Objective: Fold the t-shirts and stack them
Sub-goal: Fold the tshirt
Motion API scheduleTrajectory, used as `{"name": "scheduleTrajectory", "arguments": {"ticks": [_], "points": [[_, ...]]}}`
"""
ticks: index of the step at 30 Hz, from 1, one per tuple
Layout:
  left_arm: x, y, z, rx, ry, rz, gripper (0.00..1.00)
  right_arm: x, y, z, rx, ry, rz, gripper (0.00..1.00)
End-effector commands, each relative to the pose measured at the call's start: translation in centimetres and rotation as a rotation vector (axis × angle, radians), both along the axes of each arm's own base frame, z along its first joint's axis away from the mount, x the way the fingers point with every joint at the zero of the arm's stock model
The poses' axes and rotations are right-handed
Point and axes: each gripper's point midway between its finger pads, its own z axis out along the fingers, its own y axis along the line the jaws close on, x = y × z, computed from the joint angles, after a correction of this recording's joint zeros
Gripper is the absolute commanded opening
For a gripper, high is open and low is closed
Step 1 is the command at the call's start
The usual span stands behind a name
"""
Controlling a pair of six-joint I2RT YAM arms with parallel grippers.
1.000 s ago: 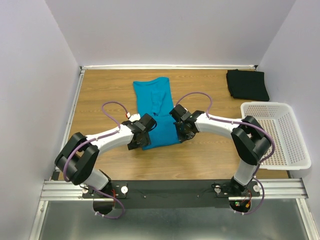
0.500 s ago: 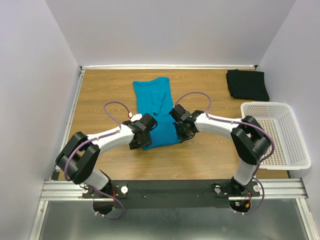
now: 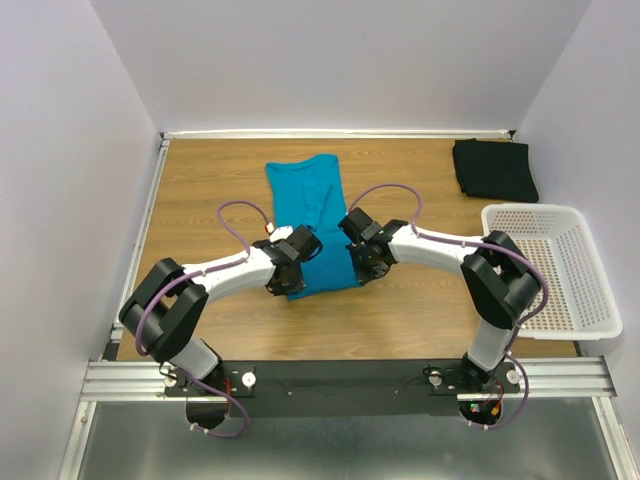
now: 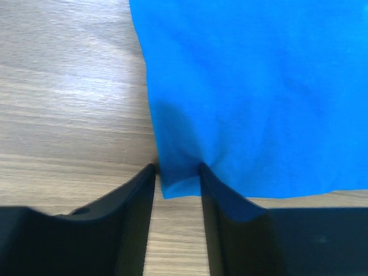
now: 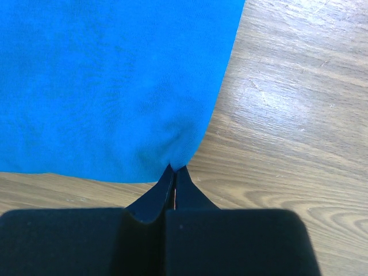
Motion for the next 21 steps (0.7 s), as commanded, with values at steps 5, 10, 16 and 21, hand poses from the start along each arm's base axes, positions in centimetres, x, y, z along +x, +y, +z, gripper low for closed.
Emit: {"name": "scheduleTrajectory", "arguments": {"ticks": [5, 10, 16, 21], "points": [[-3.9, 0.6, -4.3, 0.004, 0.16, -0.045, 0.28, -3.7, -3.4, -4.2, -0.157, 0.153, 0.021, 0.01], [-3.6, 0.7, -3.5, 0.011, 0.138, -0.055, 0.01, -3.8, -2.7, -3.8, -0.122, 0.163, 0.024, 0.01], [-3.7, 1.3, -2.2, 0.046, 0.144, -0.106, 0.0, -4.4, -2.5, -2.7, -0.096, 0.179, 0.062, 0.01], [-5.6, 0.8, -0.7, -0.027, 0.175, -0.212, 0.0, -8.4, -4.5, -1.3, -0.12, 0.33, 0.112, 0.01]]}}
